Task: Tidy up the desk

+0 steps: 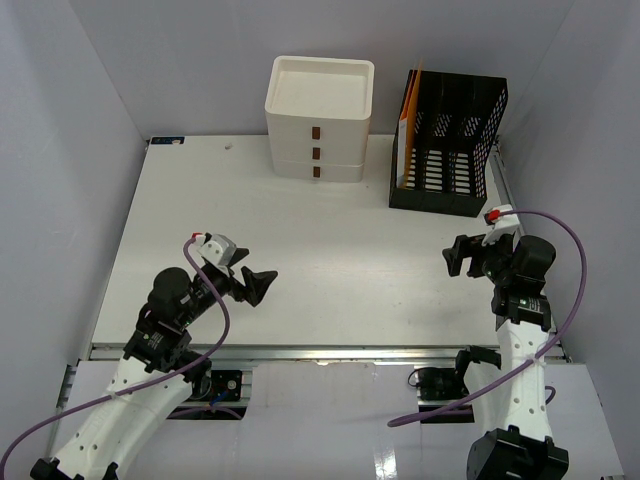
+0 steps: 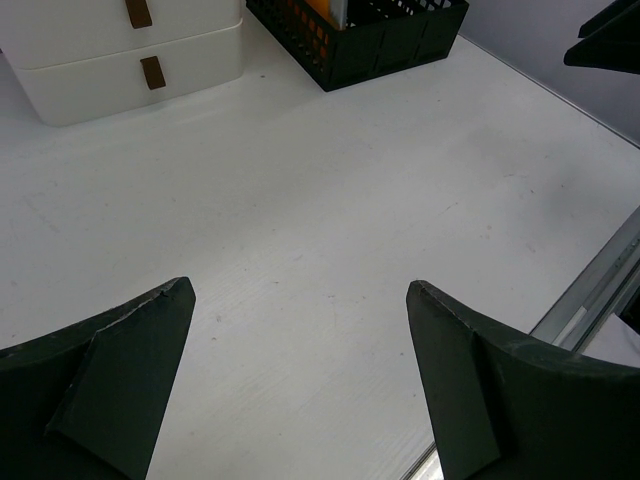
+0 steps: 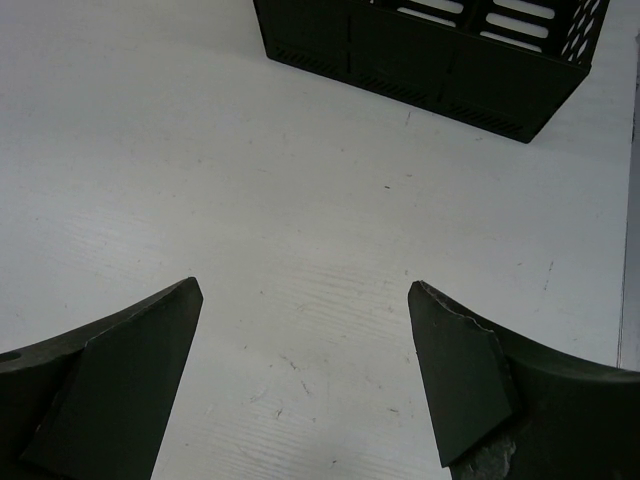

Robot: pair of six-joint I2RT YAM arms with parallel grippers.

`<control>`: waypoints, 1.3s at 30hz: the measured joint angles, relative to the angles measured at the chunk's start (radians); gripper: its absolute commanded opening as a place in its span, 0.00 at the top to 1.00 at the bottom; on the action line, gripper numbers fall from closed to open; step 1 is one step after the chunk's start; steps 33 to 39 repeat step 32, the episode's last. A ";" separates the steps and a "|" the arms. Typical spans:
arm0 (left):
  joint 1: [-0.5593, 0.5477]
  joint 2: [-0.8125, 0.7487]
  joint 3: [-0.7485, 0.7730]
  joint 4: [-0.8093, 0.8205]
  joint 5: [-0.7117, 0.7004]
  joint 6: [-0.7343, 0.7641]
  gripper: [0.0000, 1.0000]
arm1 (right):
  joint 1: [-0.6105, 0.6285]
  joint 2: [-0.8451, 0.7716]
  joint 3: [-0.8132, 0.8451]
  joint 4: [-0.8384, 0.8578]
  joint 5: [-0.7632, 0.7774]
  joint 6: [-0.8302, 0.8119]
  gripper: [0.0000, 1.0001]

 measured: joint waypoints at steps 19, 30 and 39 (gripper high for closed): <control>0.000 0.007 0.000 -0.010 -0.019 0.000 0.02 | 0.000 -0.064 -0.007 0.019 0.063 0.027 0.10; 0.000 0.007 0.000 -0.010 -0.018 0.000 0.02 | 0.000 -0.068 -0.013 0.019 0.073 0.034 0.10; 0.000 0.007 0.000 -0.010 -0.018 0.000 0.02 | 0.000 -0.068 -0.013 0.019 0.074 0.039 0.10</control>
